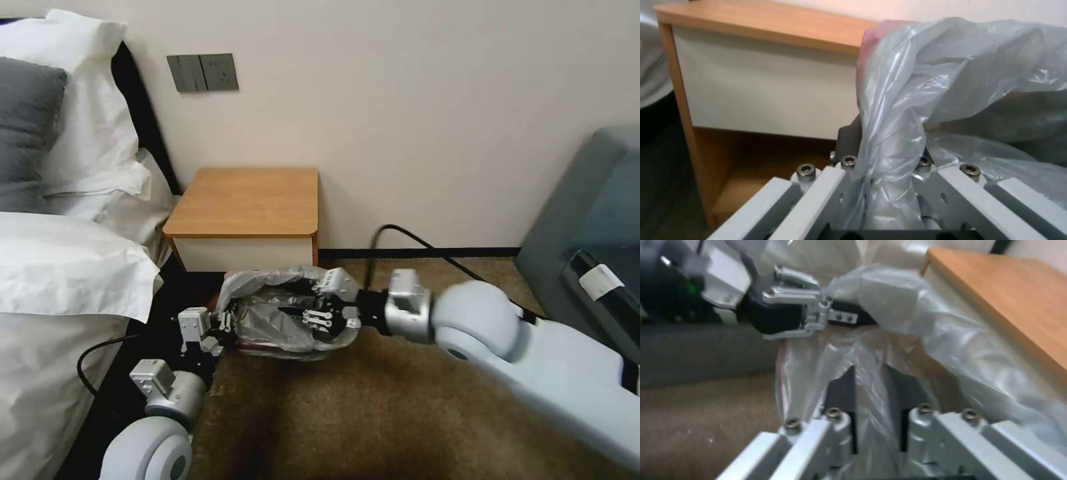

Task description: Pick up the garbage bag from the table and place it over the trash can.

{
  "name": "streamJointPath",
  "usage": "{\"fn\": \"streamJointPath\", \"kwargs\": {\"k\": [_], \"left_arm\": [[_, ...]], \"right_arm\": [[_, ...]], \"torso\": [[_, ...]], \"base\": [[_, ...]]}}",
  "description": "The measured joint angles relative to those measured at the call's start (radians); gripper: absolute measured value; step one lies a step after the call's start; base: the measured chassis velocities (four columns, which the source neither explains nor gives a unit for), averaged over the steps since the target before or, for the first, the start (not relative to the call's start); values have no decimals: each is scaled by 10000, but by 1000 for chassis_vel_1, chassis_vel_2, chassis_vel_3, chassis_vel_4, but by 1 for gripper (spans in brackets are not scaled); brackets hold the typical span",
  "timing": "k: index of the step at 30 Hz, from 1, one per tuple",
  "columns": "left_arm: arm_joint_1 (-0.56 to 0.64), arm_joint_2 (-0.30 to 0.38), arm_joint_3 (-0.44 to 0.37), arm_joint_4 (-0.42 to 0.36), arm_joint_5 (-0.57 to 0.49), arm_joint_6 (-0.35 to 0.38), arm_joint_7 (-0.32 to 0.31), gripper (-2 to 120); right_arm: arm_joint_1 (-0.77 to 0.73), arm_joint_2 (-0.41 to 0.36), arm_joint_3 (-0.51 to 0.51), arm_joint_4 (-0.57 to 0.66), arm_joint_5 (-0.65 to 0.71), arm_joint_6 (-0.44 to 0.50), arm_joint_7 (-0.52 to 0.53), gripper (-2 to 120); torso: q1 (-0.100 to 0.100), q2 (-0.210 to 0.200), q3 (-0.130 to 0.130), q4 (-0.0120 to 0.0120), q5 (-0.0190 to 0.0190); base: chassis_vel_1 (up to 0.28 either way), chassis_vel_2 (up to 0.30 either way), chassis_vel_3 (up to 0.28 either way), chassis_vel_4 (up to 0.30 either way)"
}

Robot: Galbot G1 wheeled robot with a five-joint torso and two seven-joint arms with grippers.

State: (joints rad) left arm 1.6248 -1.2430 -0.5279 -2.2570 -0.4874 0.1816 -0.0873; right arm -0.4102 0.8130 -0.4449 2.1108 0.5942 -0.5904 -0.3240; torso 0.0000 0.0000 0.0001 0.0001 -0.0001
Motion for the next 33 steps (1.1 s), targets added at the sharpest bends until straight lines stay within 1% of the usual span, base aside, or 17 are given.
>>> {"fn": "streamJointPath", "kwargs": {"k": [3,4,7,8,10,11,15,18,24,29,33], "left_arm": [[-24,1,-24,-16,232,-94,109,6],[-24,1,-24,-16,232,-94,109,6],[-37,2,-52,-28,461,-200,246,6],[-37,2,-52,-28,461,-200,246,6],[-40,6,-98,54,665,-335,423,6],[-40,6,-98,54,665,-335,423,6],[-36,7,-56,-27,699,-343,495,6],[-34,-23,-17,-69,695,-344,499,6],[-56,-71,18,-159,529,-274,493,6],[-69,-100,51,-182,471,-239,489,6],[-56,-152,104,-209,441,-202,482,6]], "right_arm": [[708,484,-682,-288,-512,-544,77,0],[708,484,-682,-288,-512,-544,77,0],[1114,970,-1132,-560,-1031,-1218,142,0],[1114,970,-1132,-560,-1031,-1218,142,0],[1232,1274,-1377,-897,-1516,-1387,62,0],[1232,1274,-1377,-897,-1516,-1387,62,0],[1315,1795,-1904,-1403,-2051,-1455,237,0],[1335,1990,-2096,-1659,-2288,-1455,379,0],[1417,2145,-2431,-2140,-2851,-1447,408,0],[1435,2183,-2531,-2333,-2988,-1441,430,0],[1437,2346,-2645,-2854,-3239,-1428,563,0]], "torso": [[0,-1,0,-1,-1],[0,-1,0,-1,-1],[0,0,0,-2,-2],[0,0,0,-2,-2],[0,-1,0,0,0],[0,-1,0,0,0],[0,-1,0,-1,0],[0,-1,0,-1,-1],[0,0,0,-1,0],[0,0,0,-1,0],[0,0,0,-1,1]], "base": [[0,0,0,0],[0,0,0,0],[0,0,0,0],[0,0,0,0],[0,0,0,0],[0,0,0,0],[0,0,0,0],[0,0,0,0],[0,0,0,0],[0,0,0,0],[0,0,0,0]]}}
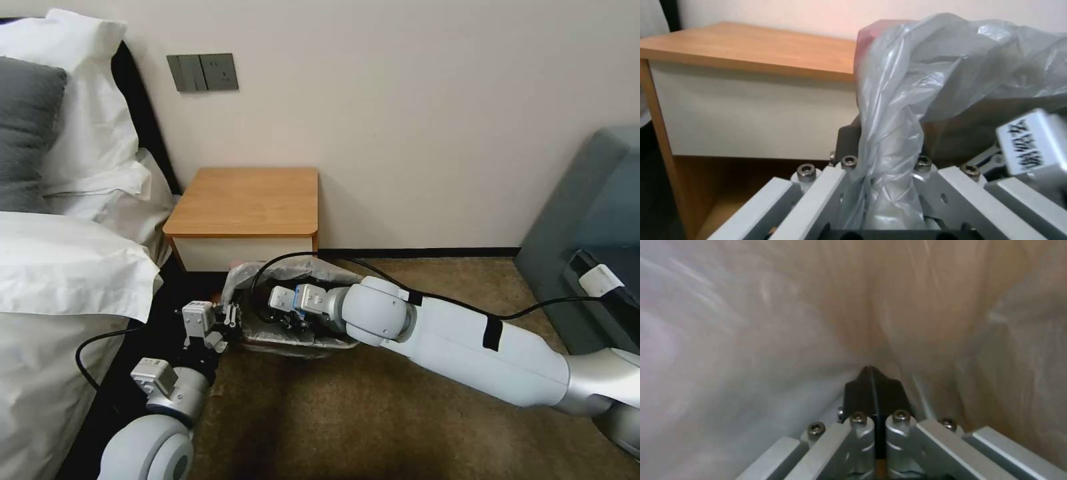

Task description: Pick up the garbage bag from the table and place it over the trash can.

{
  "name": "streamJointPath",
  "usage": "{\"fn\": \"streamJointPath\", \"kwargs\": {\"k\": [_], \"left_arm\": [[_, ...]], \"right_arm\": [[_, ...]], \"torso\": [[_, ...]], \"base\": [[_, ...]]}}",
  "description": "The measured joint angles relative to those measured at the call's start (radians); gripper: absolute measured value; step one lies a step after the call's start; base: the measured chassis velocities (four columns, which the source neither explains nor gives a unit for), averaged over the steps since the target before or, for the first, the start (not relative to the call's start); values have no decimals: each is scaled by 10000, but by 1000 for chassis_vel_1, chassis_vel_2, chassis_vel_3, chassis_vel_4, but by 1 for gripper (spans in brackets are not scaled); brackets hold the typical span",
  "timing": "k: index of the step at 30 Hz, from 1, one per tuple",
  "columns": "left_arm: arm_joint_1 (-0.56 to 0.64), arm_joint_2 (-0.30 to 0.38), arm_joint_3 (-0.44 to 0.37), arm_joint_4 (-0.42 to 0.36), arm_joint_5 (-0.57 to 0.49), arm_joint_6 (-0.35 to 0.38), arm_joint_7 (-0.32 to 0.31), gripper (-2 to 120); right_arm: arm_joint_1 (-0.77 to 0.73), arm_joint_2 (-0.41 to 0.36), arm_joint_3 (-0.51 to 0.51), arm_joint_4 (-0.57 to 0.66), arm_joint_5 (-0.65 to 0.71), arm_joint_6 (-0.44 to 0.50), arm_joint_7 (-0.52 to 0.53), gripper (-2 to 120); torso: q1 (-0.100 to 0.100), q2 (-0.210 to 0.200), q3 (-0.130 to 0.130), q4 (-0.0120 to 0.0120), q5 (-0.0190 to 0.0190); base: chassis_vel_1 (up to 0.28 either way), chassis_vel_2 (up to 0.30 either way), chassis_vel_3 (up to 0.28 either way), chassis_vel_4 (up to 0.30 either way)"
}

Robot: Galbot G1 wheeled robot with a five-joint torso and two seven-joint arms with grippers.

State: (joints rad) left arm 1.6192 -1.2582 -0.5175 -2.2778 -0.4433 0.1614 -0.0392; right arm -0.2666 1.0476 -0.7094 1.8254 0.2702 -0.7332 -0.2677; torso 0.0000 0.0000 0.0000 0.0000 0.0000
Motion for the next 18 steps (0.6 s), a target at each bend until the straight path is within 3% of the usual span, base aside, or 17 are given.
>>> {"fn": "streamJointPath", "kwargs": {"k": [18], "left_arm": [[-23,-63,34,-35,-119,77,-20,6]], "right_arm": [[129,197,-374,-744,-334,18,141,0]], "torso": [[0,0,0,0,0]], "base": [[0,0,0,0]]}}
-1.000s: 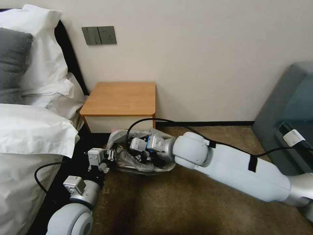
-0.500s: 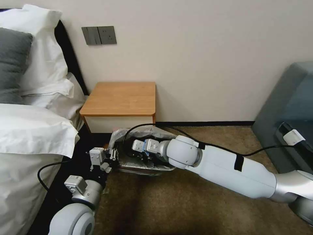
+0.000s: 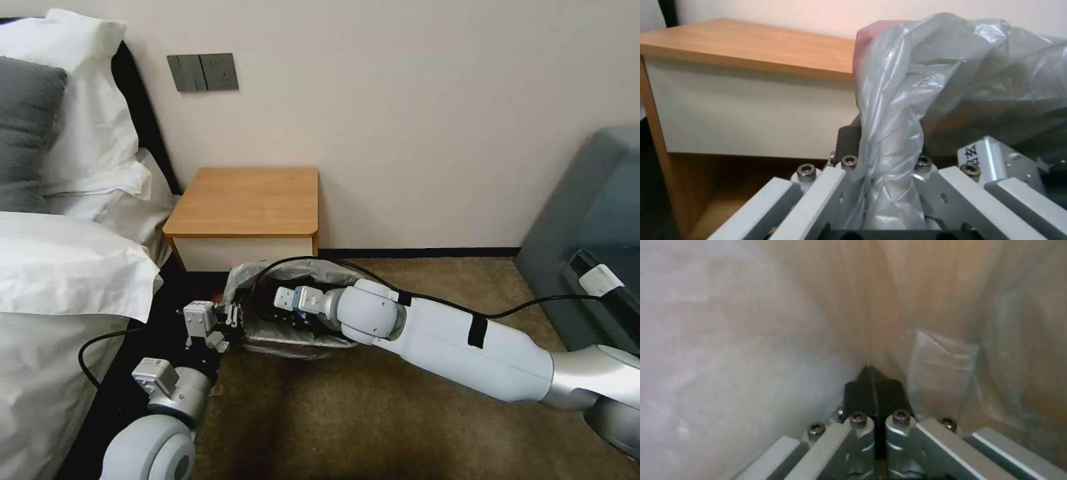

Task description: Pick up the garbage bag from the table and place it over the trash can.

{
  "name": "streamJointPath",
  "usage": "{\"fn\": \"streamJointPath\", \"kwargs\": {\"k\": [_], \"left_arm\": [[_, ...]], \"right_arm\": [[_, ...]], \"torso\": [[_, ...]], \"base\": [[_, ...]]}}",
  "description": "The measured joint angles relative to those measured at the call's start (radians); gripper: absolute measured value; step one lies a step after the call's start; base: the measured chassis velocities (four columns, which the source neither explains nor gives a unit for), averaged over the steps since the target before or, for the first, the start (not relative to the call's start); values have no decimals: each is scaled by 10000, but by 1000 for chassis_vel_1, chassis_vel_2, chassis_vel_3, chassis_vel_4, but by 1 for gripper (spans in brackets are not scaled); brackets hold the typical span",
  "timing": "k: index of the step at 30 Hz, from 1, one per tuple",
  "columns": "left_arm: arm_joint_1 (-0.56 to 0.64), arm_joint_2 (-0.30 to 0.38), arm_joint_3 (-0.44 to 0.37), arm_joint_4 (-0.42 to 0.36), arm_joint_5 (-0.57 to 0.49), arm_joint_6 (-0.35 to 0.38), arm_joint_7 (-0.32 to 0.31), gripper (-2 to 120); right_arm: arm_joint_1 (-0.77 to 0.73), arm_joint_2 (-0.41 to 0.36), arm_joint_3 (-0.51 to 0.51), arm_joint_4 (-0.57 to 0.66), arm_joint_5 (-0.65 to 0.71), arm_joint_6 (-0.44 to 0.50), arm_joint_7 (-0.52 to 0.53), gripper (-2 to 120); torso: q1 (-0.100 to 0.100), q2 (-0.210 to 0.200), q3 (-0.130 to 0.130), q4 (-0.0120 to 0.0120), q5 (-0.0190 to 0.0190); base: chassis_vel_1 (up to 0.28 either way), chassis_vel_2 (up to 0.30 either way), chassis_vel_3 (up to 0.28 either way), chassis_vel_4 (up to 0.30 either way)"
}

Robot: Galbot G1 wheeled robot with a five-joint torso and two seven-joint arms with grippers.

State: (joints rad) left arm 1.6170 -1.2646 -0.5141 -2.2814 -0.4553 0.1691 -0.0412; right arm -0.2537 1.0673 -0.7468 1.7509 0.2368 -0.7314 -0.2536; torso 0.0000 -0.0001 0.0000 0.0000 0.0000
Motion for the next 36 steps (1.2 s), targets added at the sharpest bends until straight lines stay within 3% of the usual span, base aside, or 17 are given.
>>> {"fn": "streamJointPath", "kwargs": {"k": [16,30,35,36], "left_arm": [[-34,-123,67,1,-181,58,-77,6],[-191,-180,-40,739,-184,178,-247,6],[-229,-130,-96,859,-658,435,-536,6],[-236,-107,-126,866,-898,575,-685,6]], "right_arm": [[-14,42,55,-409,366,9,-60,0],[-218,-617,952,1821,2360,6,1060,0],[-902,-1148,1963,2904,3681,4,1734,0],[-1397,-1428,2603,3357,4210,5,1943,0]], "torso": [[1,0,0,0,1],[0,1,0,1,0],[0,0,0,0,0],[-1,1,-1,0,1]], "base": [[0,0,0,0],[0,0,0,0],[0,0,0,0],[0,0,0,0]]}}
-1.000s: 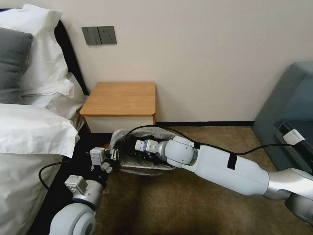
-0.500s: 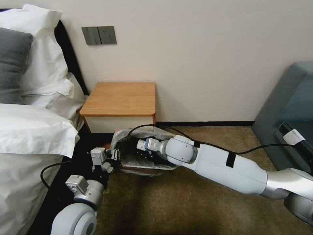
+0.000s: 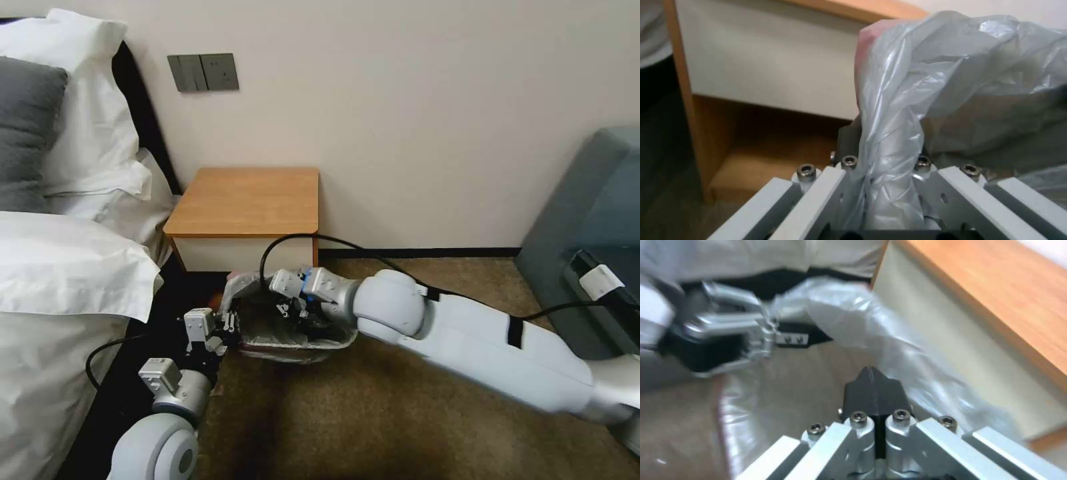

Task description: Pick up the garbage bag from the table and place it over the trash can.

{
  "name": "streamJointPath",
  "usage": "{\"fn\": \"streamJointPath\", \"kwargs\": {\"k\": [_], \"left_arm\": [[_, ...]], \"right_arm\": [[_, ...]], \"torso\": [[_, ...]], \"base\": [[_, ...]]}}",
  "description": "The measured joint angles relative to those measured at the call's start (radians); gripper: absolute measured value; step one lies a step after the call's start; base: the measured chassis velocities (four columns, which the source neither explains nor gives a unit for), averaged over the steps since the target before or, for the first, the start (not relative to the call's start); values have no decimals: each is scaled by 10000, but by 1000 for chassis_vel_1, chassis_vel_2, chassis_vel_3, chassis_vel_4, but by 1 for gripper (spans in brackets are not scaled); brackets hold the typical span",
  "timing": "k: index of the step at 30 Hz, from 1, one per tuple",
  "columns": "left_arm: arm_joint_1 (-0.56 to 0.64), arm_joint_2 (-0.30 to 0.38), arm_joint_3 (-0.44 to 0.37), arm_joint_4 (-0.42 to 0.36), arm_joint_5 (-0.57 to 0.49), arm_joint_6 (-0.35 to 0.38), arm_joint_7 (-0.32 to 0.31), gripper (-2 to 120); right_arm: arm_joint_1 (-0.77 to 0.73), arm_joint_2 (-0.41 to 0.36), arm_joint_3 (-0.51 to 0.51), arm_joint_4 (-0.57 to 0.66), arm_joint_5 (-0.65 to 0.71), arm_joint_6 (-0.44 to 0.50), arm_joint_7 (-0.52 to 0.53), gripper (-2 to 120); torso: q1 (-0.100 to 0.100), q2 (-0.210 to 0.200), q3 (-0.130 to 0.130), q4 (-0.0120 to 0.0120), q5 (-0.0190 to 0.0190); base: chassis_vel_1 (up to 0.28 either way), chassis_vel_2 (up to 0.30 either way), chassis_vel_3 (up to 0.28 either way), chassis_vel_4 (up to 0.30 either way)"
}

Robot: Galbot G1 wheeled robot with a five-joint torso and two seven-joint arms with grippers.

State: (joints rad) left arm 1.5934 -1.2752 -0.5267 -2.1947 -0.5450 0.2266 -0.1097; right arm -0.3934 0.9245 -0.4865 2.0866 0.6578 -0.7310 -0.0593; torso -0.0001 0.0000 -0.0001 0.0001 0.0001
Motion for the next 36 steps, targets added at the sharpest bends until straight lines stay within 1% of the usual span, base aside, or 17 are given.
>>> {"fn": "streamJointPath", "kwargs": {"k": [1,3,4,7,9,11,12,14,17,18,21,24,25,26,29,30,36], "left_arm": [[0,0,0,0,0,0,0,6],[-14,23,-5,4,-435,292,-457,6],[-14,23,-5,4,-435,292,-457,6],[-13,33,16,2,-813,837,-1231,6],[-11,29,33,0,-889,941,-1413,6],[17,22,96,-20,-1026,1166,-1725,6],[32,22,136,-29,-1092,1240,-1815,6],[42,20,172,-30,-1127,1287,-1875,6],[130,2,370,-50,-1274,1532,-2085,6],[130,2,370,-50,-1274,1532,-2085,6],[226,-26,511,-60,-1290,1636,-2150,6],[352,-59,726,-63,-1272,1770,-2182,6],[352,-59,726,-63,-1272,1770,-2182,6],[394,-61,816,-63,-1257,1845,-2199,6],[431,-61,895,-63,-1272,1940,-2227,6],[453,-61,1021,-63,-1292,2100,-2286,6],[574,-160,1486,42,-1102,2176,-2415,6]], "right_arm": [[0,0,0,0,0,0,0,0],[-913,-463,967,657,497,66,330,0],[-913,-463,967,657,497,66,330,0],[-2377,-1207,2049,1432,674,965,1208,0],[-2890,-1330,2374,1597,635,1214,1445,0],[-4221,-1317,3309,1880,406,1507,2035,8],[-4954,-1155,3865,1973,242,1669,2322,14],[-5395,-1032,4197,2003,76,1810,2480,17],[-7405,-268,5700,2041,-1321,2702,2786,32],[-7405,-268,5700,2041,-1321,2702,2786,32],[-8750,333,6559,2153,-2376,3044,2764,41],[-10332,1273,7397,2423,-3680,3576,2745,54],[-10332,1273,7397,2423,-3680,3576,2745,54],[-10794,1612,7632,2537,-4126,3782,2747,61],[-11124,1864,7815,2598,-4506,3943,2745,68],[-11440,2164,7989,2648,-4933,4197,2742,75],[-11778,2579,7924,2693,-5397,4526,2787,97]], "torso": [[0,0,0,0,0],[0,0,-1,0,2],[0,0,-1,0,2],[0,0,0,-2,-2],[0,-1,-1,-2,0],[0,0,0,0,-1],[0,0,-1,-1,0],[0,0,-1,-2,1],[0,0,-1,2,0],[0,0,-1,2,0],[0,0,-1,0,-1],[0,0,-1,-4,0],[0,0,-1,-4,0],[0,0,-1,-2,-2],[0,0,-1,-1,-1],[0,0,-1,-1,-2],[0,0,-1,-1,-2]], "base": [[0,0,0,0],[0,0,0,0],[0,0,0,0],[0,0,0,0],[0,0,0,0],[0,0,0,0],[0,0,0,0],[0,0,0,0],[0,0,0,0],[0,0,0,0],[0,0,0,0],[0,0,0,0],[0,0,0,0],[0,0,0,0],[0,0,0,0],[0,0,0,0],[0,0,0,0]]}}
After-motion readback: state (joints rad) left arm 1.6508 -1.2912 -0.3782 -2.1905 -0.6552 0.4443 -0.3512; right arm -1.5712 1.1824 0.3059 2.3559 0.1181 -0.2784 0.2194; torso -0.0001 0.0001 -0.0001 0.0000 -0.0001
